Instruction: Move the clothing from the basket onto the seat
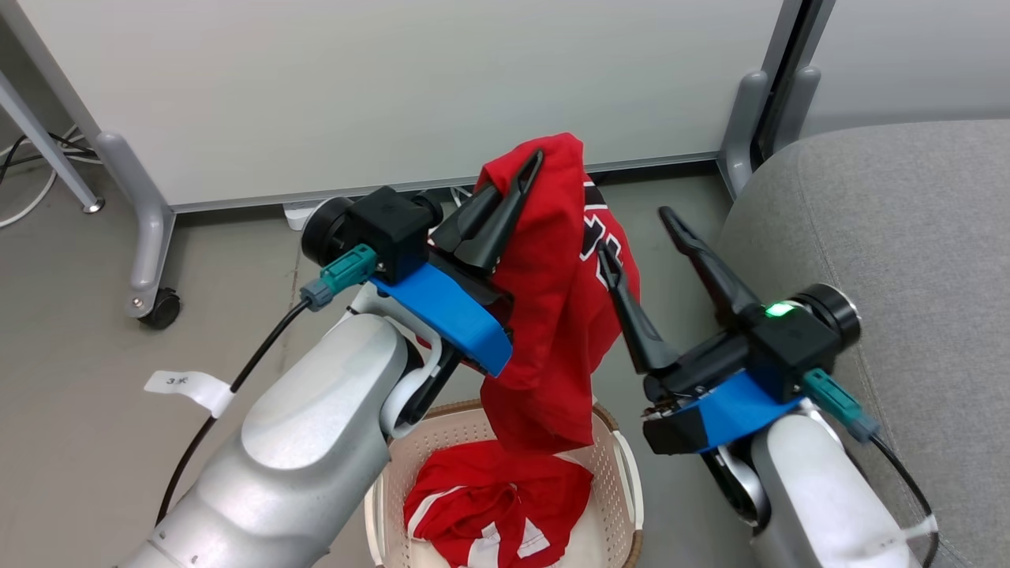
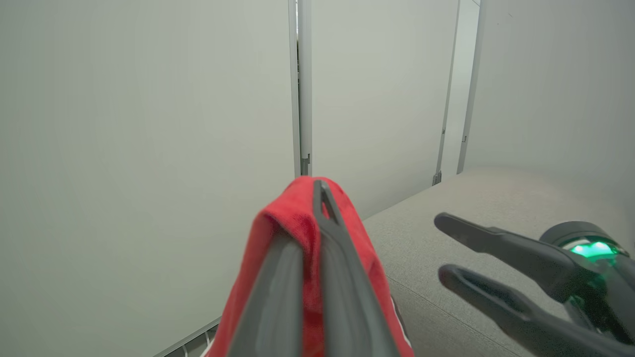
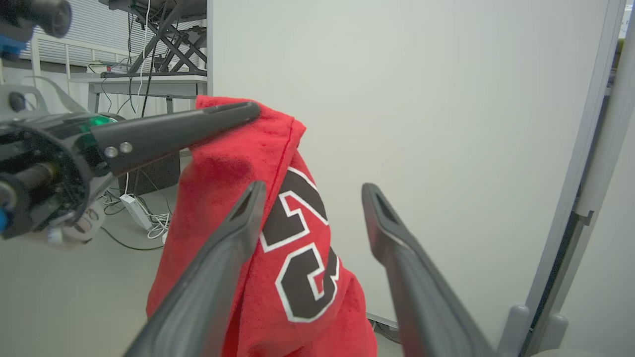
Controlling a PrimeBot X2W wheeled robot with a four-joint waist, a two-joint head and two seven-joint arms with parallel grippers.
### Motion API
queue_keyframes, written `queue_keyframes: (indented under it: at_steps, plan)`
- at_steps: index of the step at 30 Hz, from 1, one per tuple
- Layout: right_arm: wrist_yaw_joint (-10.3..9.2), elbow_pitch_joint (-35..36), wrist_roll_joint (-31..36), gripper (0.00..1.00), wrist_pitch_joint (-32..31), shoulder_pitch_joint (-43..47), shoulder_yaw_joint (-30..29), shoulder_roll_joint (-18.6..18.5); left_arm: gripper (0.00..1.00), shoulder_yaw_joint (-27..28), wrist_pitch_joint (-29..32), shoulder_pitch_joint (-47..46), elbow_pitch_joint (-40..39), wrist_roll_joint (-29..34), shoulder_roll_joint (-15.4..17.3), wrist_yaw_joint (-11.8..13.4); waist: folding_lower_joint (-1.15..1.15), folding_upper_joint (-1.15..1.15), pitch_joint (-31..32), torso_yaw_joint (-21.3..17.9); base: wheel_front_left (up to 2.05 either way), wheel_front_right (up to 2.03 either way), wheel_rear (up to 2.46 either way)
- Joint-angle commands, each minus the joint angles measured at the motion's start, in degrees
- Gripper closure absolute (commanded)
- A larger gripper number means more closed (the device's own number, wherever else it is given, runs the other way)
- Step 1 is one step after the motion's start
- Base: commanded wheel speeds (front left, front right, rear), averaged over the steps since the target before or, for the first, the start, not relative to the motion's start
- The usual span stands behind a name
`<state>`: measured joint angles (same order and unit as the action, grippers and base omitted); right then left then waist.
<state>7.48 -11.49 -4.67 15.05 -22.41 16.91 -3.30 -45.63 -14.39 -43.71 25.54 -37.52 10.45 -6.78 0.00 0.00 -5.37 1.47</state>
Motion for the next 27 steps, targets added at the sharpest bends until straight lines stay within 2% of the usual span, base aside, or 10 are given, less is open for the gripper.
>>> queue_keyframes:
  at_steps: [1, 15, 27]
  plan:
    - [0.03, -0.9, -0.3, 0.0, 0.2, -1.4, 0.7, 0.0, 1.0, -0.2, -0.2, -0.8, -0.2, 0.3, -0.1, 0.2, 0.0, 0.0, -0.2, 0.2, 0.0, 0.0, 0.0]
    - [0.03, -13.7, -1.0, 0.0, 0.2, -8.0, 6.7, 0.4, 1.0, -1.9, -0.5, -2.1, -1.7, 0.7, -1.7, -0.2, 0.0, 0.0, -0.9, 1.6, 0.0, 0.0, 0.0]
    - [0.03, -17.8, -4.1, 0.0, 0.2, -10.1, 8.1, 0.4, 1.0, -2.7, -0.5, -2.5, -2.4, 0.5, -2.4, -0.4, 0.0, 0.0, -0.7, 2.4, 0.0, 0.0, 0.0]
